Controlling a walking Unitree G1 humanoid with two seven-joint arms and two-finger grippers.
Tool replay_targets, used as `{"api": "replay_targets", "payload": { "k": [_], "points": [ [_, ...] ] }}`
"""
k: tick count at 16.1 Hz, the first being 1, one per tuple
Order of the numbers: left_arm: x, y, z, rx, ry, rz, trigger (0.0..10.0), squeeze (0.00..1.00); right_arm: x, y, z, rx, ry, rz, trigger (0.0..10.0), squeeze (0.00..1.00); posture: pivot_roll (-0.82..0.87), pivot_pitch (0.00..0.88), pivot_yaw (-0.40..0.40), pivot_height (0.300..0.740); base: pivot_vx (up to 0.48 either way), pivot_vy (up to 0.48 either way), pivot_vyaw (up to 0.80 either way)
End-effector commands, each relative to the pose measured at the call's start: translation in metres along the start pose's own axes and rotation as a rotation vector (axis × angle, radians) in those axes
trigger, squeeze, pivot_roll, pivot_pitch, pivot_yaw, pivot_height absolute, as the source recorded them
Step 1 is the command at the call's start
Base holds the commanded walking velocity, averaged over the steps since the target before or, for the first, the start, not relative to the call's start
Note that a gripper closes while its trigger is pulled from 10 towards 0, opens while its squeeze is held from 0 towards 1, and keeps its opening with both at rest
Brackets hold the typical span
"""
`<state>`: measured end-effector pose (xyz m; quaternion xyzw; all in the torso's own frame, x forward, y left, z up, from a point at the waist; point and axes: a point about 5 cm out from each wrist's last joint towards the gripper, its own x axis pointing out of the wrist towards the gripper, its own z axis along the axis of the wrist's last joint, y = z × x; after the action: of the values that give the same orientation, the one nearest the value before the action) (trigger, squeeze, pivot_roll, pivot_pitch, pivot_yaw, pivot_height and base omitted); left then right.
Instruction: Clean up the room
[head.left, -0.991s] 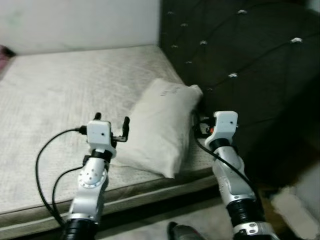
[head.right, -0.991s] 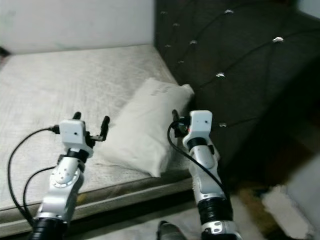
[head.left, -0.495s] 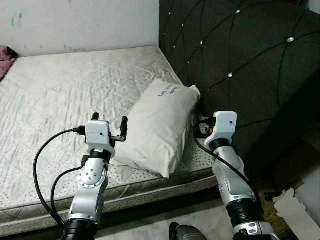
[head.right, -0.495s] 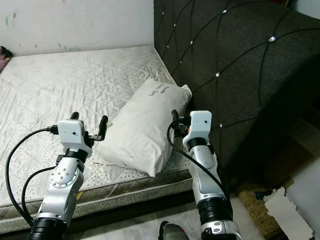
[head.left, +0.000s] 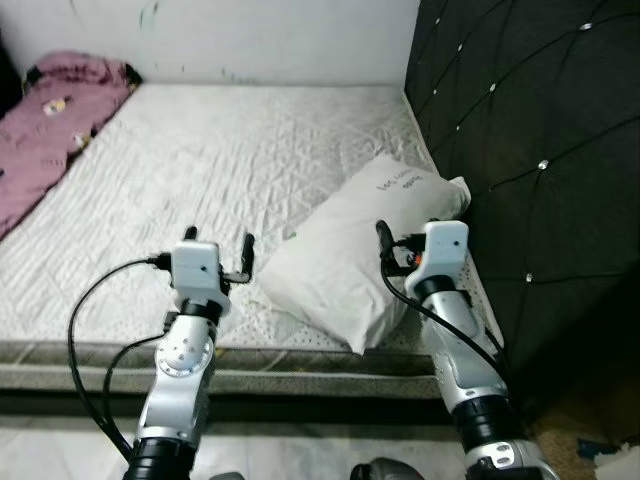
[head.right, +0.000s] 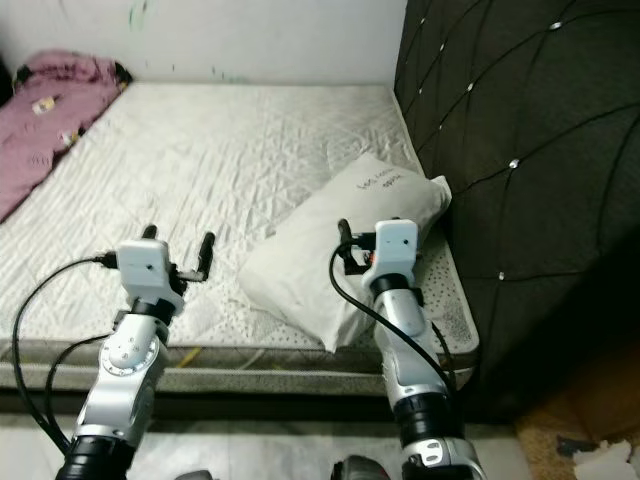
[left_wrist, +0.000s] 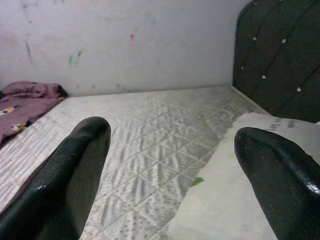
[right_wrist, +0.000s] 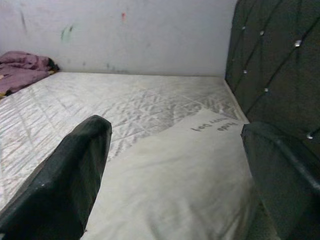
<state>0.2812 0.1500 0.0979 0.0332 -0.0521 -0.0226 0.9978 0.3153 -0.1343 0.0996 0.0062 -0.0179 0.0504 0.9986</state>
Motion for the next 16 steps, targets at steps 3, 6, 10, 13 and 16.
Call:
{"api": "replay_targets", "payload": {
  "k": [3, 6, 10, 13, 16],
  "points": [
    [0.0017, 0.0005, 0.0025, 0.012, -0.009, 0.002, 10.0, 0.00, 0.0009, -0.0027, 0.0006, 0.000, 0.000, -0.005, 10.0, 0.00, -0.08, 0.000, 0.012, 0.740, 0.000, 0.000, 0.00],
    [0.0021, -0.0002, 0.0026, 0.012, -0.009, -0.003, 10.0, 0.00, 0.0010, -0.0027, 0.0003, 0.003, 0.001, -0.004, 10.0, 0.00, -0.08, 0.000, 0.012, 0.740, 0.000, -0.097, 0.00],
    [0.0018, -0.0007, 0.0026, 0.009, -0.010, -0.003, 10.0, 0.00, 0.0007, -0.0029, -0.0001, 0.005, 0.003, -0.006, 10.0, 0.00, -0.08, 0.000, 0.011, 0.740, 0.000, -0.321, 0.00],
    [0.0015, 0.0000, 0.0033, -0.003, -0.016, 0.005, 10.0, 0.00, 0.0009, -0.0036, 0.0003, 0.005, 0.002, -0.007, 10.0, 0.00, -0.08, 0.000, 0.010, 0.740, 0.000, 0.000, 0.00],
    [0.0009, -0.0031, 0.0056, -0.005, -0.035, -0.024, 10.0, 0.00, 0.0009, -0.0029, 0.0011, -0.005, -0.004, 0.000, 10.0, 0.00, -0.08, 0.000, 0.010, 0.740, 0.000, 0.000, 0.00]
  ]
}}
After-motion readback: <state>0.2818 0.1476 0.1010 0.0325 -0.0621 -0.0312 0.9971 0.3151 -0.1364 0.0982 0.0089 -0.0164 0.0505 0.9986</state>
